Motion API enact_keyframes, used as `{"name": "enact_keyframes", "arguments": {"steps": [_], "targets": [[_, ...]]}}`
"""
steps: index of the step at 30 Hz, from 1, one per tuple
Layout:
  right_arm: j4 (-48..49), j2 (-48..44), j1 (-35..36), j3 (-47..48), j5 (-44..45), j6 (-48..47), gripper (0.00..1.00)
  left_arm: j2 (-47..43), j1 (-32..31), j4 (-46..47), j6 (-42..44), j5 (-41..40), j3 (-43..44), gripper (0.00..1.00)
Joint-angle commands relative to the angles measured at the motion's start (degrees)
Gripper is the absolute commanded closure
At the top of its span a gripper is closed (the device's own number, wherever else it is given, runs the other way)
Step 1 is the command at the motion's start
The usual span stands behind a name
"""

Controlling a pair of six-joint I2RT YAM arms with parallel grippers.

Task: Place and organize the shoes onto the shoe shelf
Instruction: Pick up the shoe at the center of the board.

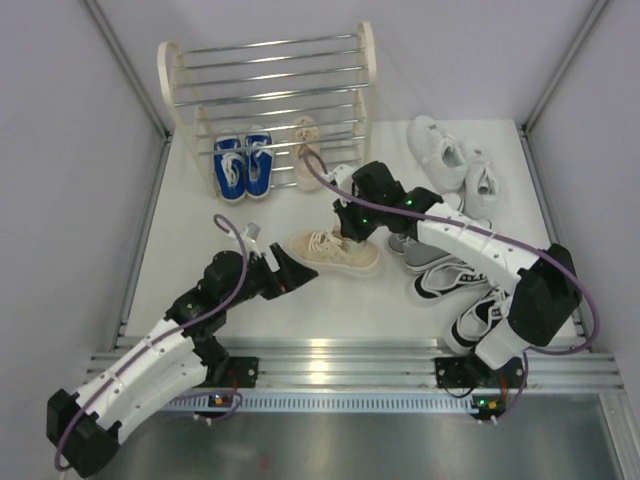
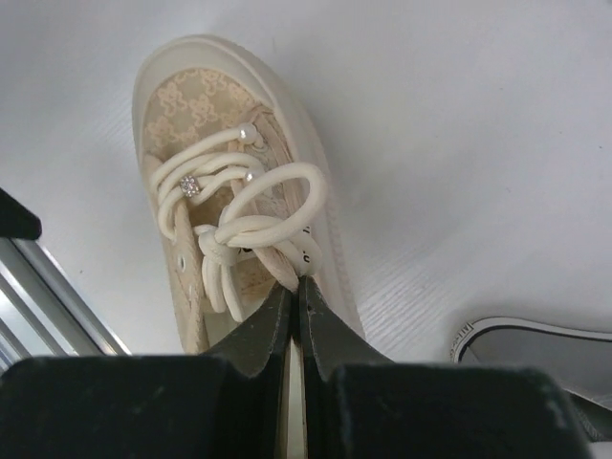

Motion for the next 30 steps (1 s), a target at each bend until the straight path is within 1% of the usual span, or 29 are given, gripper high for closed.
{"name": "enact_keyframes", "arguments": {"steps": [1, 4, 9, 13, 16, 19, 22, 24, 26, 28, 30], "targets": [[4.1, -4.4, -4.2, 4.7, -3.2, 4.9, 1.00, 6.1, -9.9, 10.8, -0.4, -8.9, 3.7, 0.05], [5.4, -5.5, -6.0, 4.2, -3.4, 7.5, 1.00, 11.6, -16.3, 14.3, -1.6, -12.7, 5.6, 0.05], [7.8, -7.5, -7.9, 2.0, -2.9, 11.7, 1.00, 18.7, -21.3, 23.0, -7.4, -19.4, 6.0, 0.04], [9.5, -8.2, -10.3, 0.2, -4.1, 16.7, 1.00, 23.3, -22.6, 27.4, -10.7, -22.2, 6.6, 0.02], [10.4, -7.8, -12.9, -0.2, -7.5, 21.7, 1.00, 26.6, -23.3, 31.8, -11.7, -24.9, 6.6, 0.02], [10.7, -7.4, -14.0, -0.4, -9.1, 23.2, 1.00, 28.7, -23.5, 35.8, -10.6, -27.8, 6.7, 0.02], [11.4, -7.7, -14.0, -1.4, -9.2, 24.7, 1.00, 29.9, -23.5, 38.2, -7.1, -28.9, 8.6, 0.02], [12.0, -7.8, -14.1, -1.9, -9.1, 25.4, 1.00, 30.9, -23.5, 38.1, -5.3, -28.3, 10.2, 0.02], [12.2, -7.6, -14.4, -2.3, -9.2, 26.5, 1.00, 32.6, -23.5, 38.1, -4.3, -26.0, 12.1, 0.02], [12.5, -7.4, -14.8, -2.3, -9.3, 27.3, 1.00, 33.7, -23.5, 38.1, -4.7, -24.4, 12.8, 0.02], [12.6, -6.9, -15.2, -2.2, -9.7, 27.9, 1.00, 35.4, -24.4, 38.1, -6.0, -24.7, 12.9, 0.02]]}}
